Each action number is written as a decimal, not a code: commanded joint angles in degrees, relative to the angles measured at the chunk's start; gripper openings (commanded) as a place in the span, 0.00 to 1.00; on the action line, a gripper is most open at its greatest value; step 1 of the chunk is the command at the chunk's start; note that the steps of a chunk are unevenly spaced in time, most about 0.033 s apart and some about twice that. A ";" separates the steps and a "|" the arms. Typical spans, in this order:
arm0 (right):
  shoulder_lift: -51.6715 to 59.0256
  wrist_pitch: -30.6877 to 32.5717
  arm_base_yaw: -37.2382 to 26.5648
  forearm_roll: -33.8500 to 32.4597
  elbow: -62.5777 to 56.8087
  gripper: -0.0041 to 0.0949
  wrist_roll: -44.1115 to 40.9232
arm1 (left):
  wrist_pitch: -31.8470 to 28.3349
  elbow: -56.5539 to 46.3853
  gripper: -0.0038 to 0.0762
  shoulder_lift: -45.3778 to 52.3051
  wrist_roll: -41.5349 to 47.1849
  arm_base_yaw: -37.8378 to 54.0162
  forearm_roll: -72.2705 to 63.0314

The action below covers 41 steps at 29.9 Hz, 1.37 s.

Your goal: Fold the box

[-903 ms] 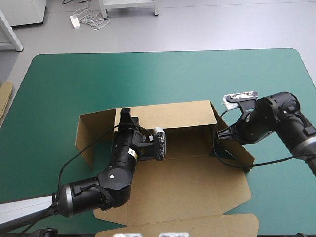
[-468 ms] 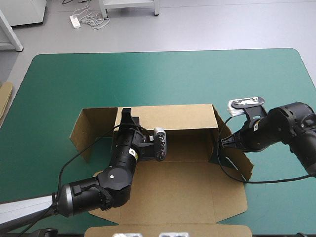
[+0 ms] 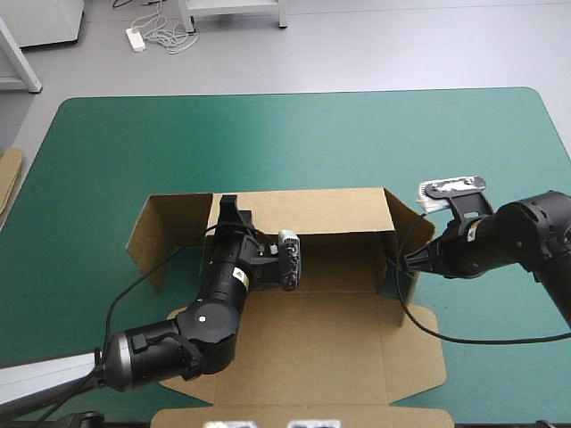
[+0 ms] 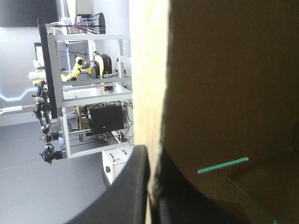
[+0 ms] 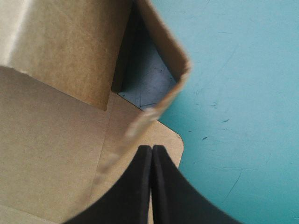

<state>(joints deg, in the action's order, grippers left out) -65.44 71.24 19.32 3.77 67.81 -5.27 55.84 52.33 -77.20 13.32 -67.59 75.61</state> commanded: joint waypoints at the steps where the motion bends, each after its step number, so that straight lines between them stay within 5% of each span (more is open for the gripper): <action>1: 1.26 -0.35 -0.19 -0.70 1.50 0.02 2.27 | -0.64 1.57 0.04 1.15 0.84 -0.27 1.66; 16: 3.56 -4.18 -0.19 -7.26 10.02 0.04 -0.02 | -0.85 1.57 0.04 1.15 0.74 -0.27 2.76; 31: -16.79 -5.03 -0.19 -14.46 23.23 0.04 -3.28 | -0.85 1.57 0.04 1.15 0.65 -0.27 2.76; 41: -16.79 0.13 -0.19 -9.58 22.17 0.04 -1.67 | -0.85 1.57 0.04 1.15 0.65 -0.27 2.76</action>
<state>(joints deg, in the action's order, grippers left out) -85.87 70.91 19.32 -7.38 88.87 -8.22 55.73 52.33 -77.20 13.27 -67.59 76.27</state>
